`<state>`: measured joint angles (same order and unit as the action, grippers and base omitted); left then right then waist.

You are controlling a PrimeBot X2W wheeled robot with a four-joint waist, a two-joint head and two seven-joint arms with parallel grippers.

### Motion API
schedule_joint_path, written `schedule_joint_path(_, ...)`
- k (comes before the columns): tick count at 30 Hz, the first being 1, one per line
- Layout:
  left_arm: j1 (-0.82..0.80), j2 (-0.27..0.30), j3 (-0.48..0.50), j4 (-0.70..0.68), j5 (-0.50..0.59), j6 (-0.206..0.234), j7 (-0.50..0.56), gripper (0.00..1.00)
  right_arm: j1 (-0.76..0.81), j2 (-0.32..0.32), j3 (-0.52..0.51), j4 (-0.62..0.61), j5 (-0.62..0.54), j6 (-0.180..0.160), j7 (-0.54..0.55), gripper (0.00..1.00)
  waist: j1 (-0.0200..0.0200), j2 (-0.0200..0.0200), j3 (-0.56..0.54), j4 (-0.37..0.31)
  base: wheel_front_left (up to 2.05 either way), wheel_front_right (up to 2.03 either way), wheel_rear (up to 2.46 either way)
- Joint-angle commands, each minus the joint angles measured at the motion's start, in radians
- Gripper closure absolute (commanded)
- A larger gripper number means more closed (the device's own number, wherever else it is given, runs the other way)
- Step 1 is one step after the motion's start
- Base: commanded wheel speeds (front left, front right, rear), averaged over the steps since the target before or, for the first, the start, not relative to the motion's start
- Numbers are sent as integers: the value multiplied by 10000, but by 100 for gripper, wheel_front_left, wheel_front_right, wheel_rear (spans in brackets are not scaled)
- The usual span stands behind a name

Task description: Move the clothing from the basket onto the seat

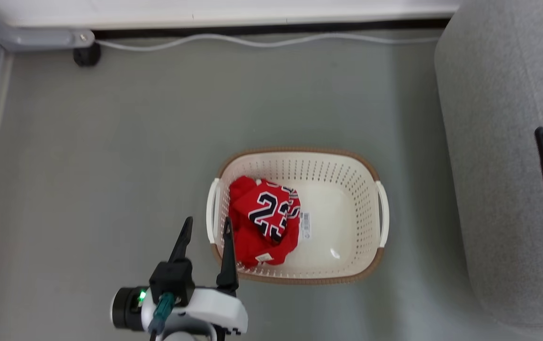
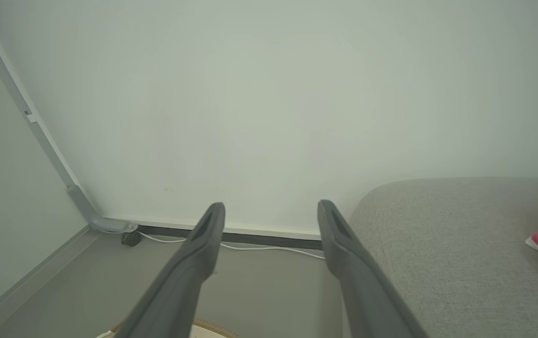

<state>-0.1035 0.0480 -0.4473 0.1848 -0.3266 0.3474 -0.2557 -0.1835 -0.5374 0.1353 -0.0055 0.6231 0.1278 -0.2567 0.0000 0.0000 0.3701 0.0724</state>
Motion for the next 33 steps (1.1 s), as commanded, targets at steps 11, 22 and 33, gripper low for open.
schedule_joint_path(11,-2894,22,-1091,1371,-1618,454,-61,0,-732,-1343,-217,-1587,467,29,-51,0,0,0,2910,-363,0,0,0)
schedule_joint_path(22,-5511,22,-2200,3722,-3063,181,-61,0,-1435,-1700,-165,-2371,584,29,-51,0,0,0,4433,-789,0,0,0)
schedule_joint_path(33,-7871,22,-5214,6780,-4953,607,105,0,-1904,-1585,39,-2445,663,29,-51,0,0,0,5237,-1319,0,0,0)
